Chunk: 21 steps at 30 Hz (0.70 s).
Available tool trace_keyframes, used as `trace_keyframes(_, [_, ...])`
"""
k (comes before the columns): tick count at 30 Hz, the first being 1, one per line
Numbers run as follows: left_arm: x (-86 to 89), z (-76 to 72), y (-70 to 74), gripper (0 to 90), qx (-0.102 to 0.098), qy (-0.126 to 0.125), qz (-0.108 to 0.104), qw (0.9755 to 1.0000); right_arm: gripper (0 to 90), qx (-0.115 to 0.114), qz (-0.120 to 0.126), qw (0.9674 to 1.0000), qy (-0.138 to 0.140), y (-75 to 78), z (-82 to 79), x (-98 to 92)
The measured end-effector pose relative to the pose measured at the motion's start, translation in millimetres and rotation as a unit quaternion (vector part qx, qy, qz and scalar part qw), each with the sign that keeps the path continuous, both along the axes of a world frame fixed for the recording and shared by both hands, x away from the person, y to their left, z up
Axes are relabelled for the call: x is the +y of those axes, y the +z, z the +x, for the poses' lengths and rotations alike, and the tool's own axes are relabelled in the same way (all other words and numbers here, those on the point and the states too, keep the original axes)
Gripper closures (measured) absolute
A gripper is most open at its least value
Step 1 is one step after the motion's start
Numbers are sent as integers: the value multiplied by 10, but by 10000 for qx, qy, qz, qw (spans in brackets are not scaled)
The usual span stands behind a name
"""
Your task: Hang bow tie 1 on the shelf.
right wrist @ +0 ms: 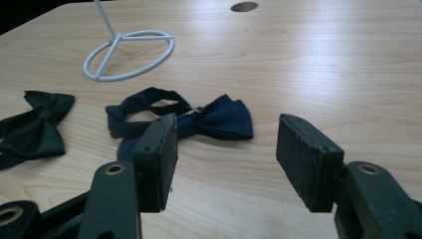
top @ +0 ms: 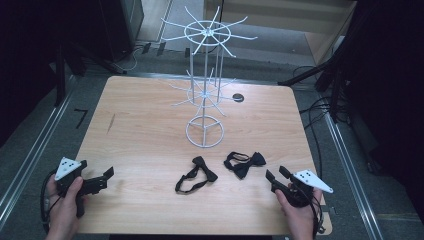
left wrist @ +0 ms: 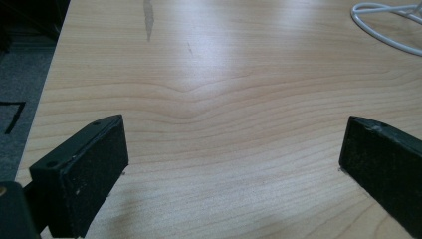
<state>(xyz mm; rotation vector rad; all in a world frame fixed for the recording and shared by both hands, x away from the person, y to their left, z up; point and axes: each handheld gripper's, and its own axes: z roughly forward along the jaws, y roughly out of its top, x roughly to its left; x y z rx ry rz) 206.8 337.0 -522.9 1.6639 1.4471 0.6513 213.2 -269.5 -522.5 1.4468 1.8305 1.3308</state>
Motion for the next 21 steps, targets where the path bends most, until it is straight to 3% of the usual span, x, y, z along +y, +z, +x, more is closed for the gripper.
trace_keyframes(21, [7,-12,1,0,-39,-16,-46,10000,430,-7,-164,9970,750,69,95,717])
